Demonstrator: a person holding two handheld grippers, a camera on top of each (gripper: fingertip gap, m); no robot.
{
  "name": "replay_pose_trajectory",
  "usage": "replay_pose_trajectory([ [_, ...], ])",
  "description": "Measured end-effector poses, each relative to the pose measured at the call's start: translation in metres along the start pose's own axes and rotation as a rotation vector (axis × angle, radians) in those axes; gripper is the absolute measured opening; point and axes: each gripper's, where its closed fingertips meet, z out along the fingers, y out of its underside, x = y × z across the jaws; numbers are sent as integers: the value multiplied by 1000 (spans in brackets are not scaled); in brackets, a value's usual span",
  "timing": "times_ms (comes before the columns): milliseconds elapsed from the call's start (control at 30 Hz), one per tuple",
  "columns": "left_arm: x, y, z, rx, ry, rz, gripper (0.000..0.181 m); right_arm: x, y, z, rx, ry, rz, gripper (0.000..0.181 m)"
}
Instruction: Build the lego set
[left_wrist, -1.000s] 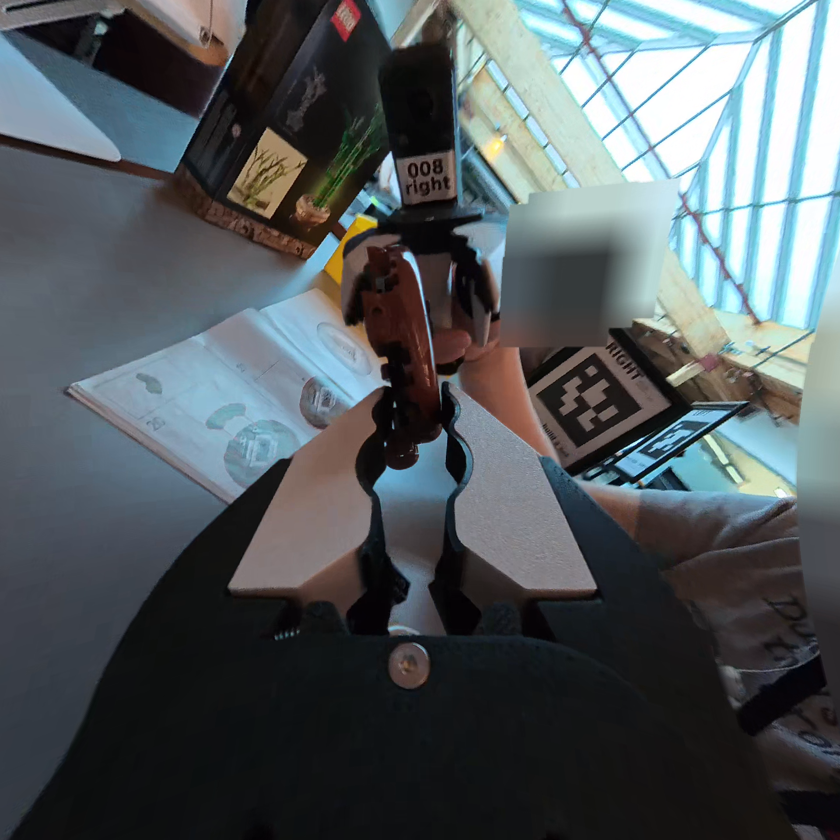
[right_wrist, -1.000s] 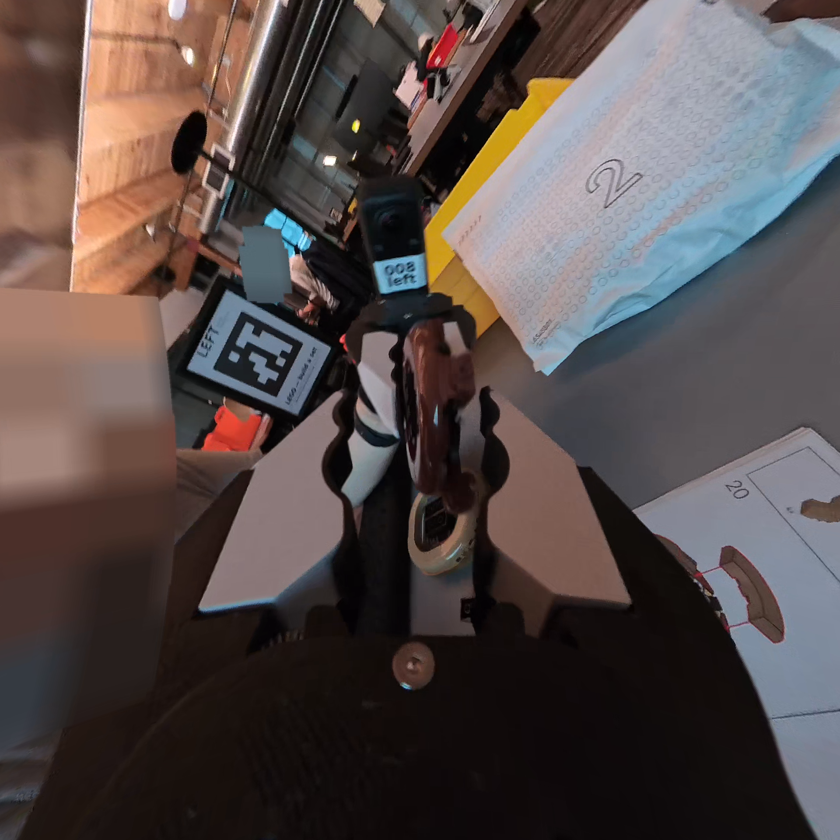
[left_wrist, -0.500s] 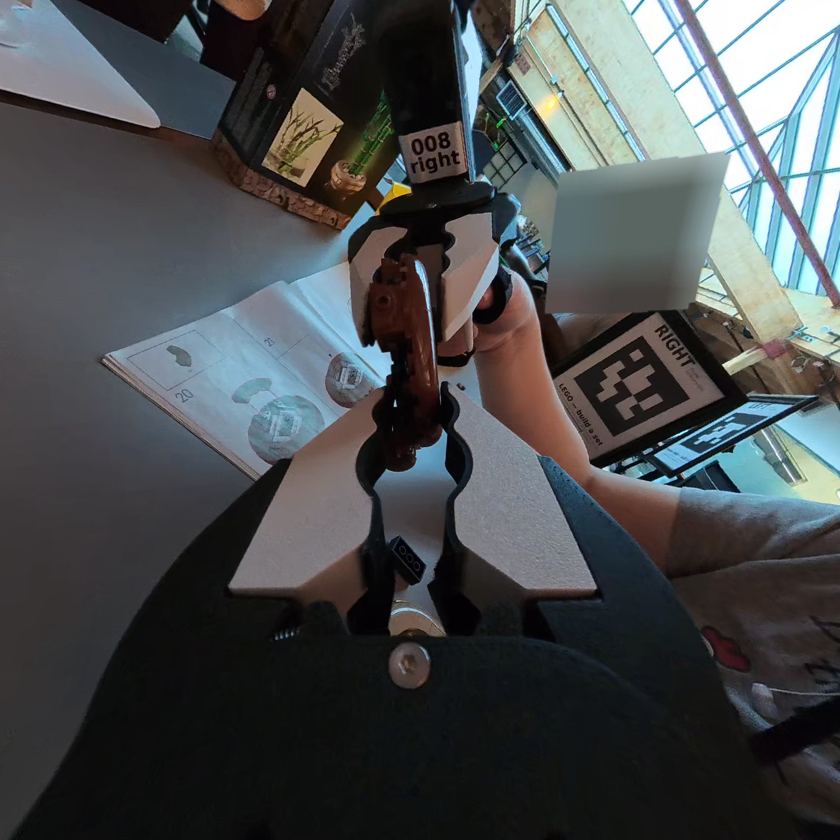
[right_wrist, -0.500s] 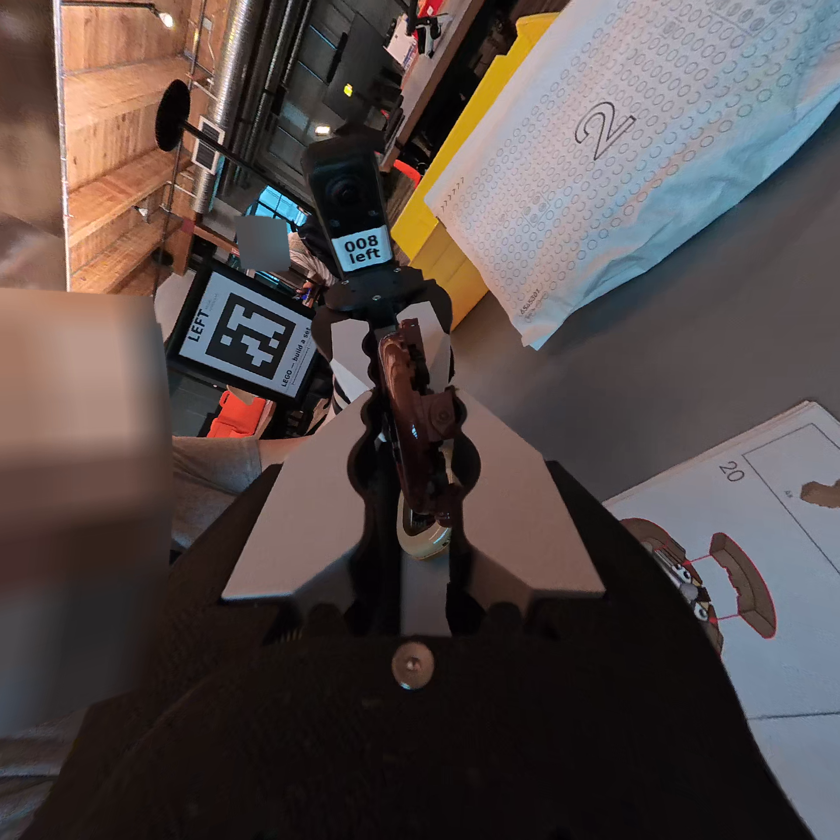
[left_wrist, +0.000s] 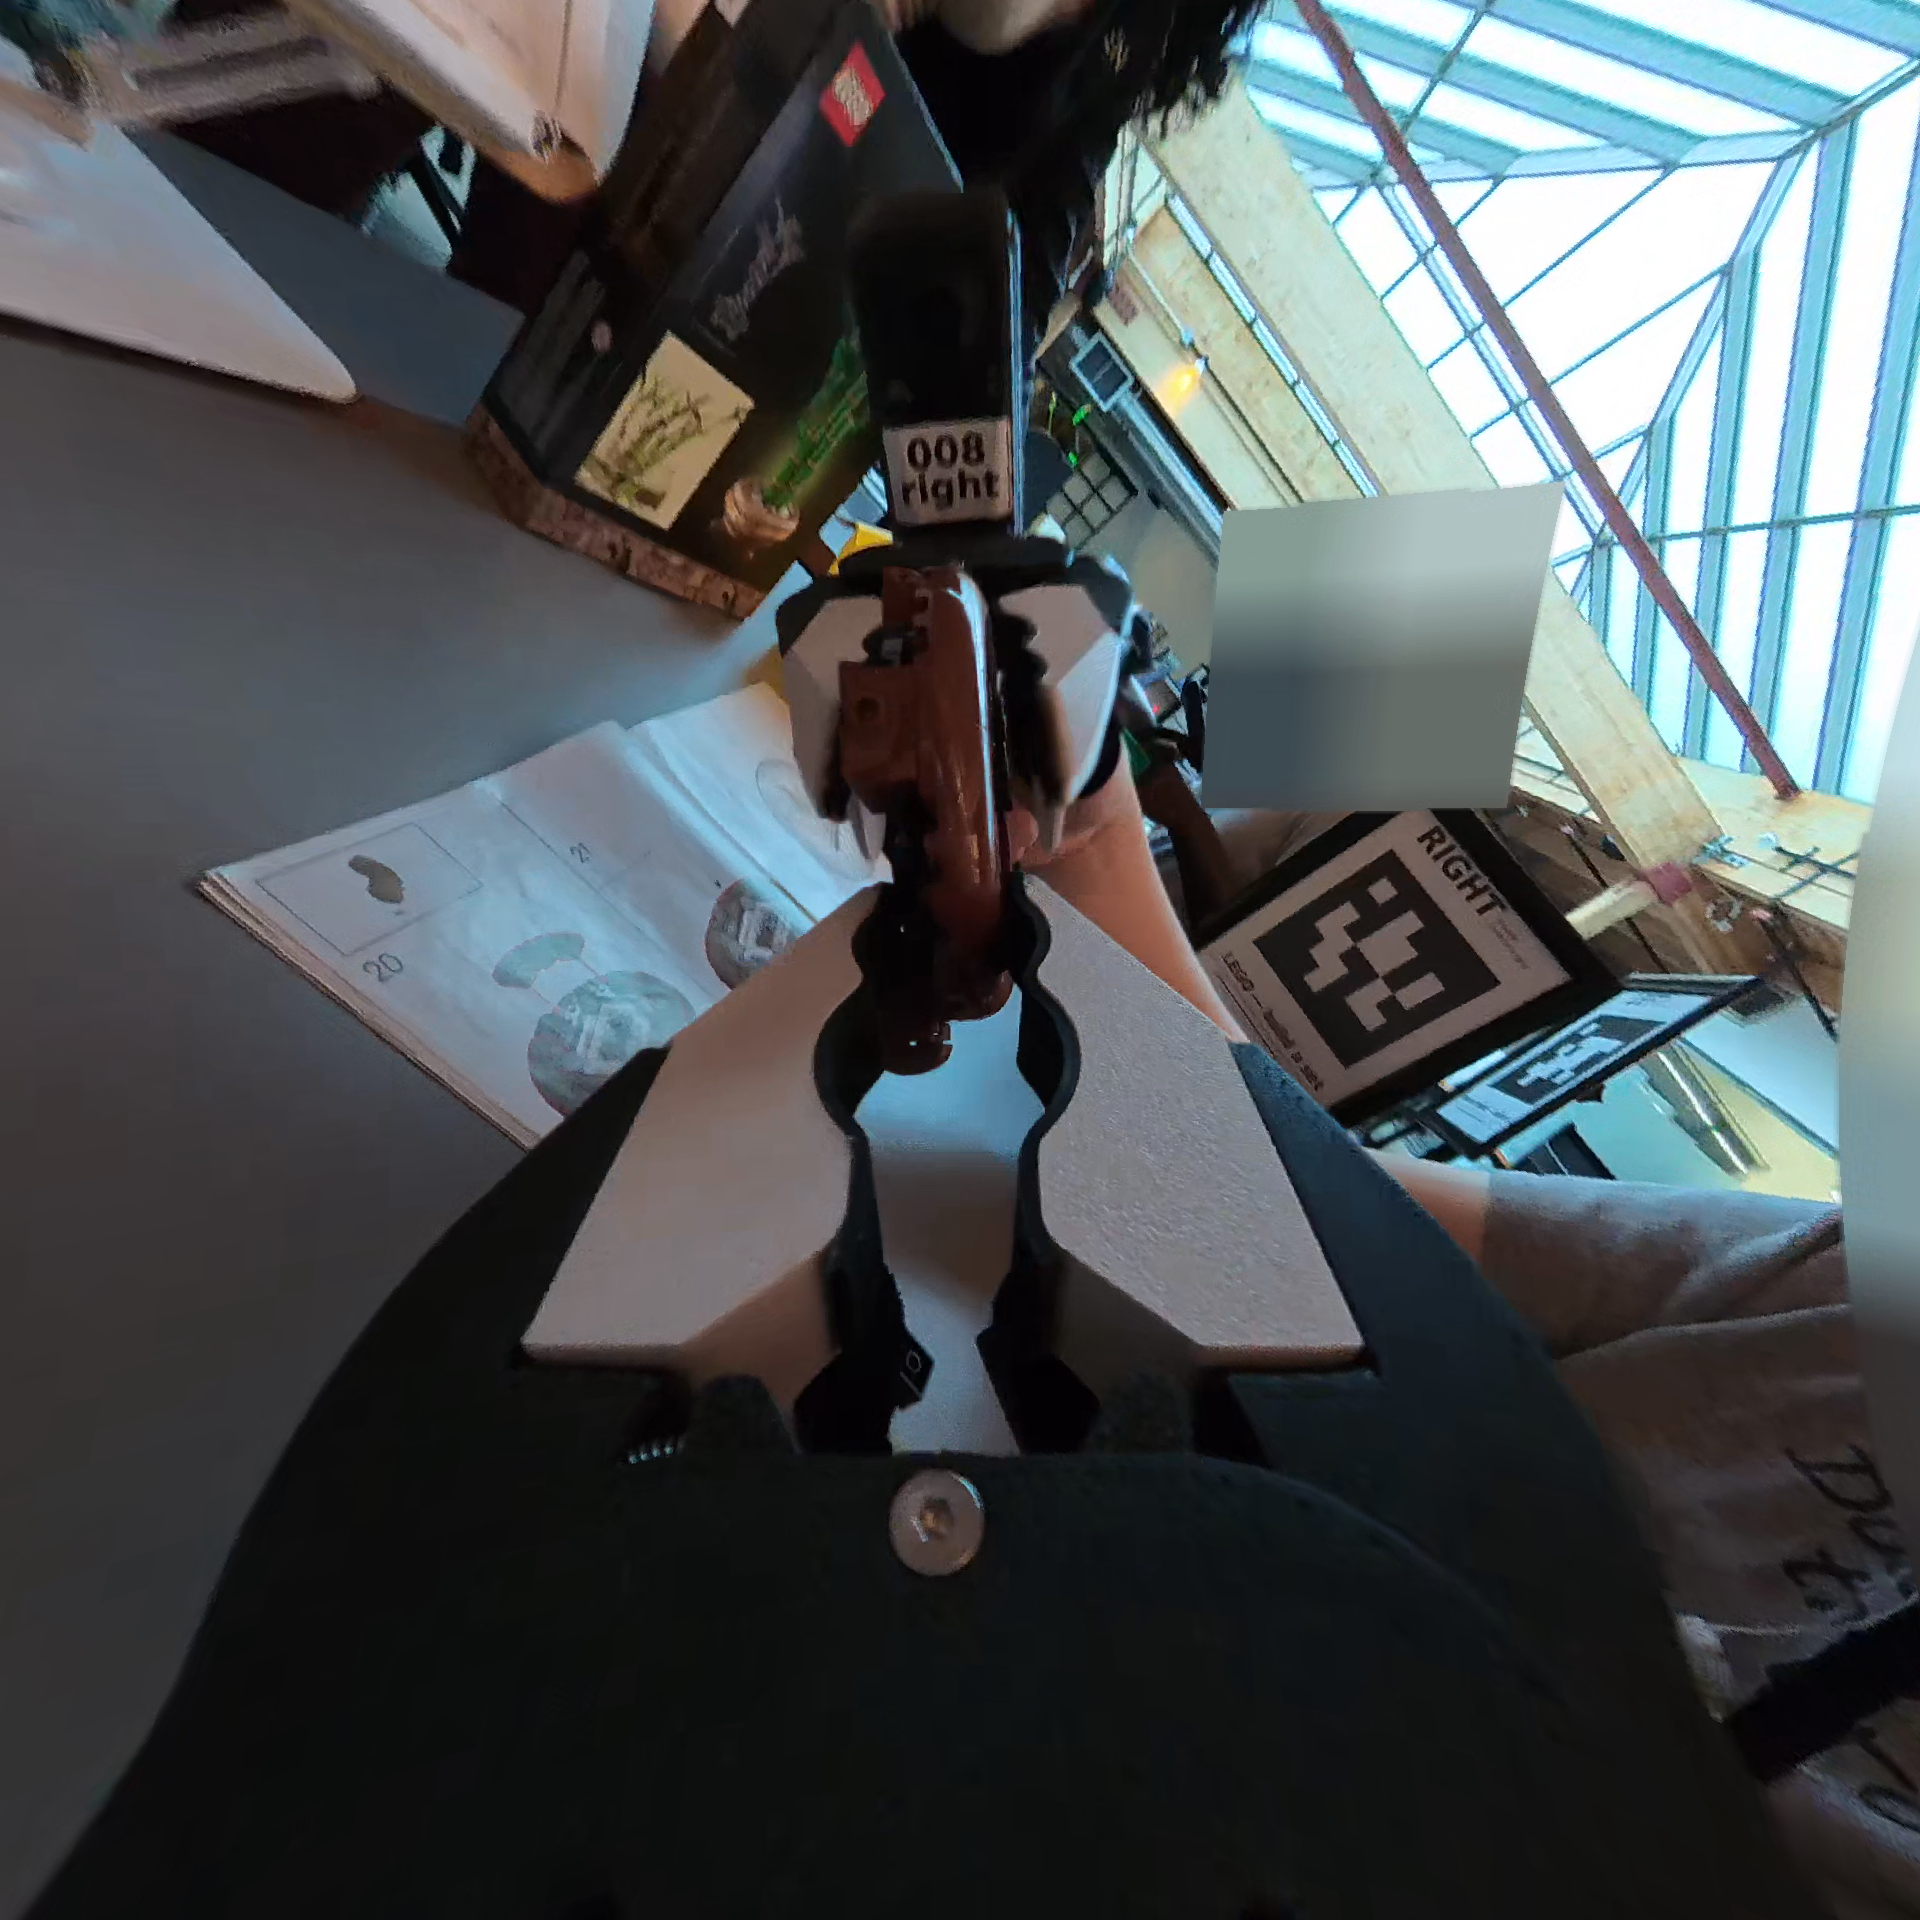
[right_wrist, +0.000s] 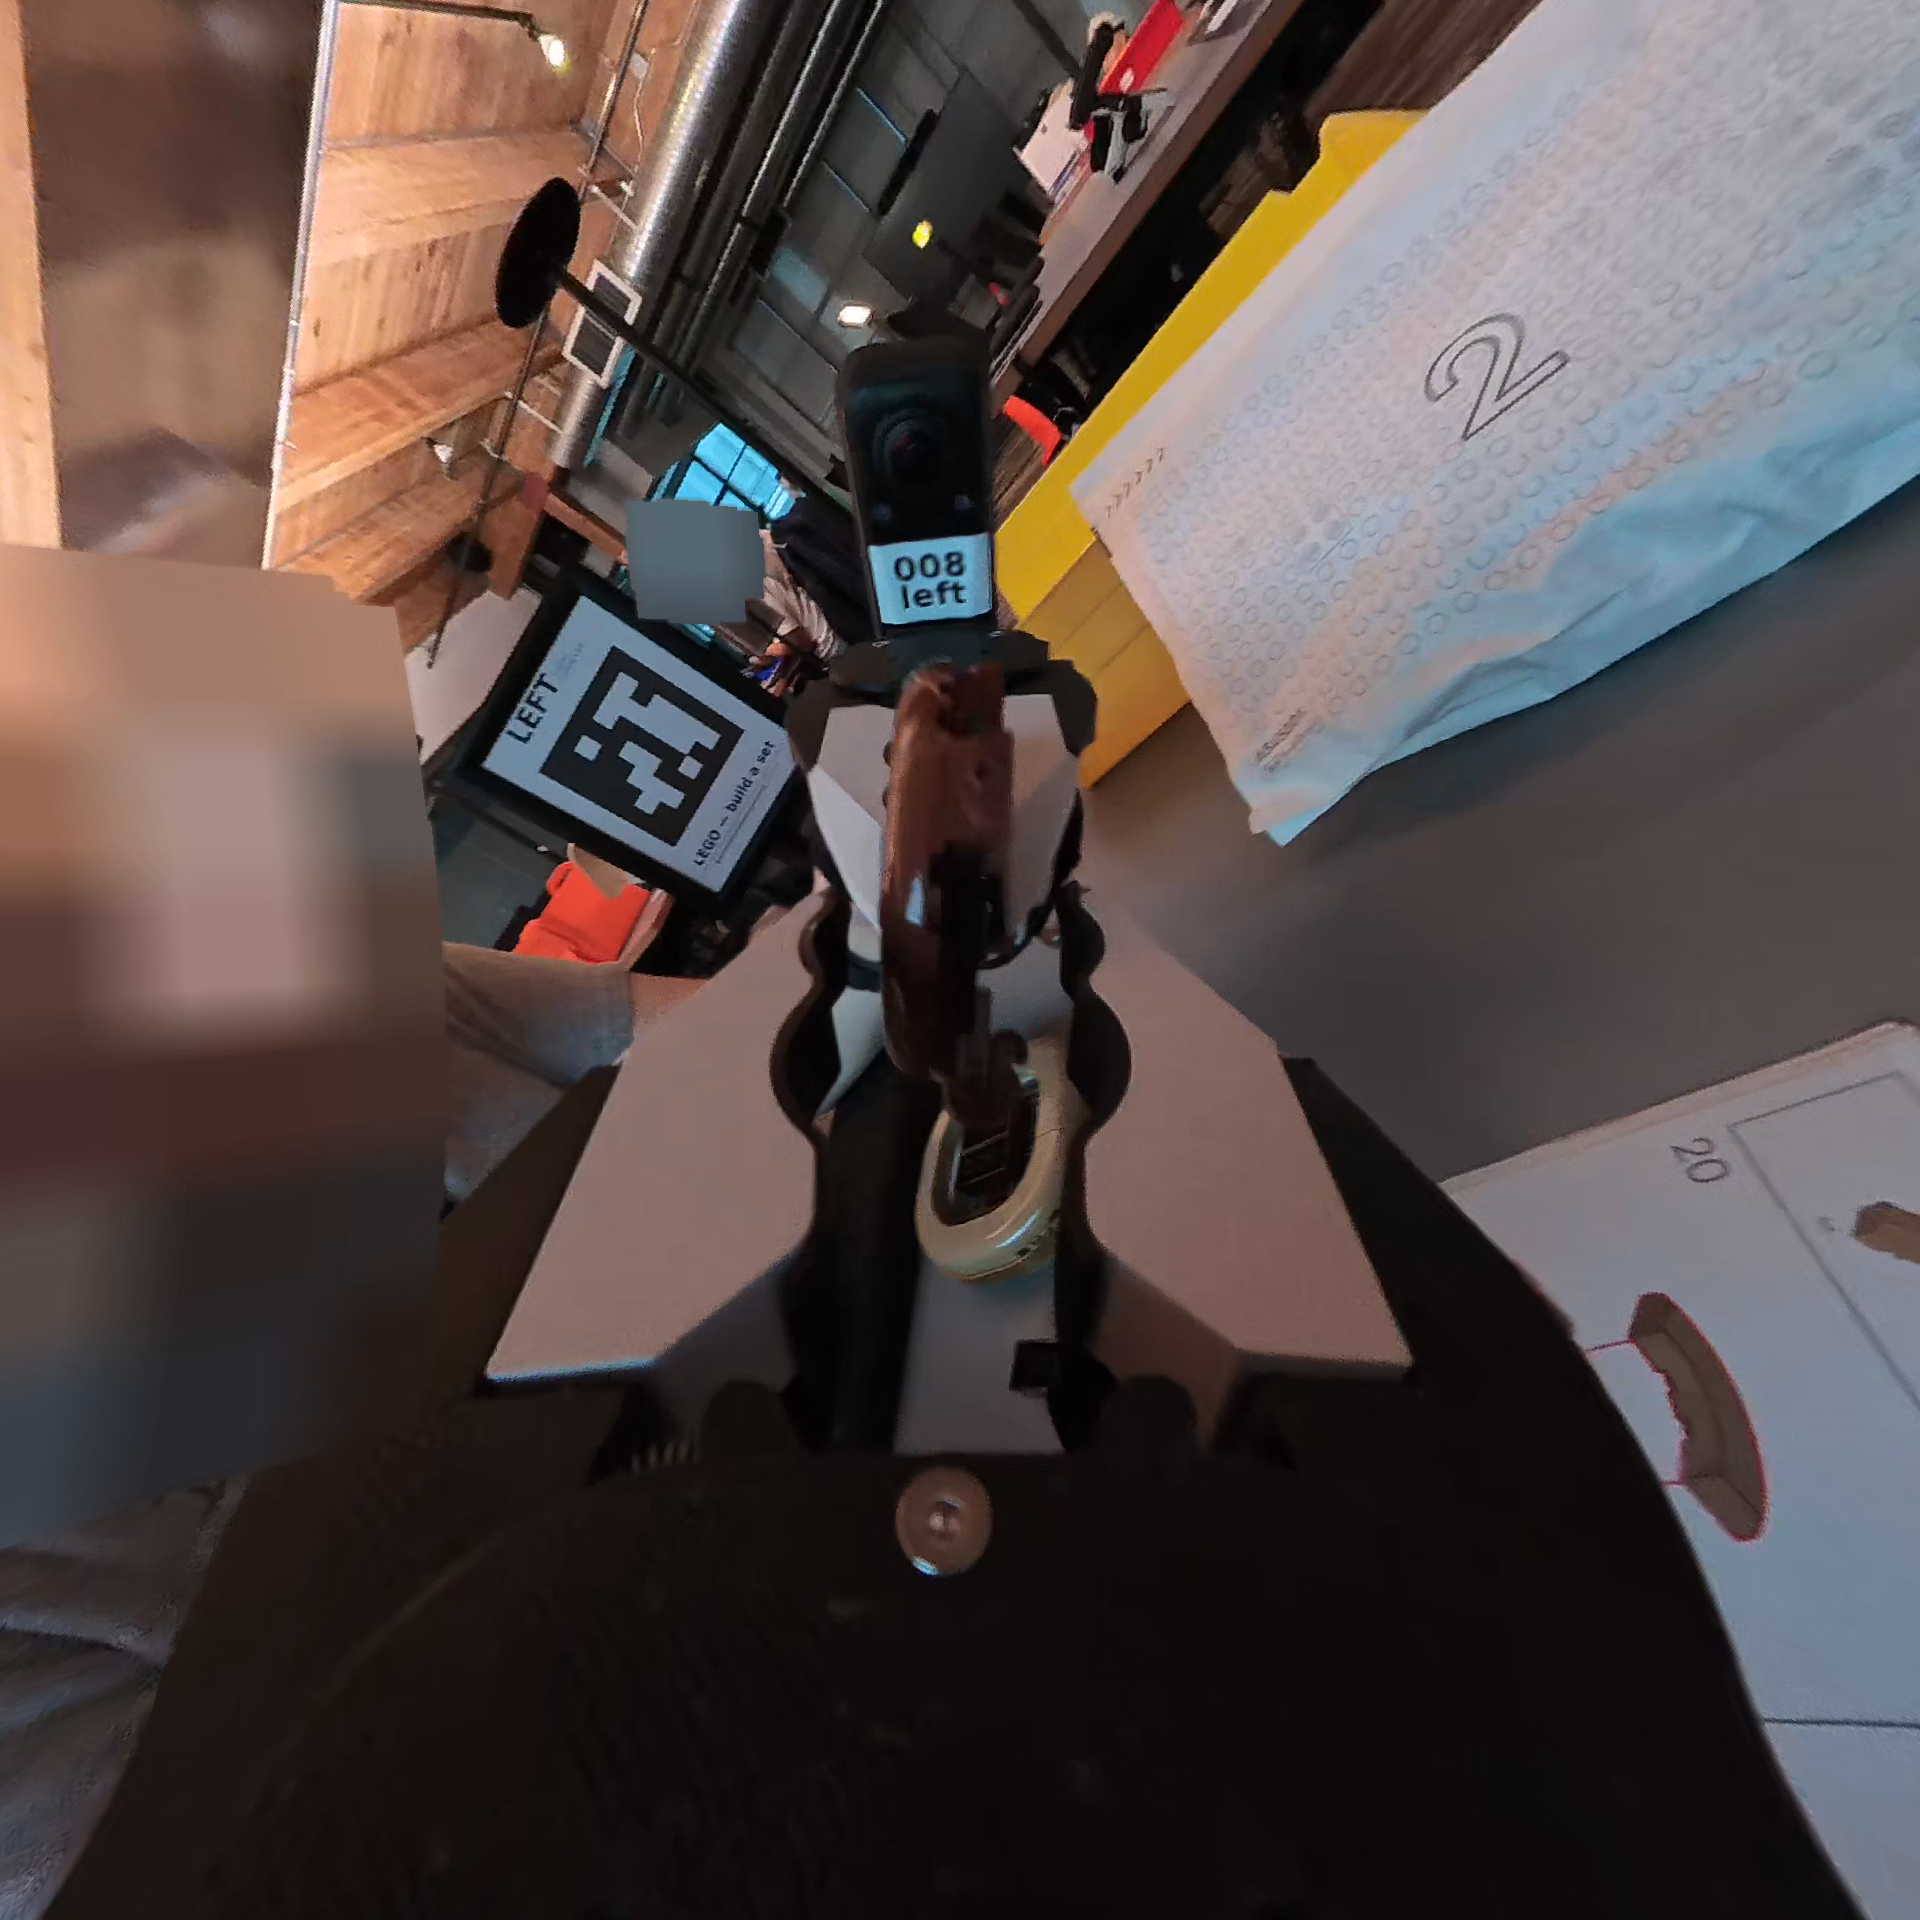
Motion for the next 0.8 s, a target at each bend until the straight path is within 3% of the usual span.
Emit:
replay_pose_trajectory([
  [133,-3,-8,-4,35,-53,88,18,-11,-12,1,72,-75,-41,29],
  [267,-4,-9,-4,42,-65,90,18,-2,-8,6,44,0,-88,17],
  [500,1,-7,-4,40,-4,36,18,-5,-7,5,41,-52,-26,16],
  [633,0,-14,-8,80,64,-56,33,4,-4,7,47,-48,31,16],
  [800,-14,-21,-18,135,68,-129,28,15,-3,15,50,-15,70,16],
])
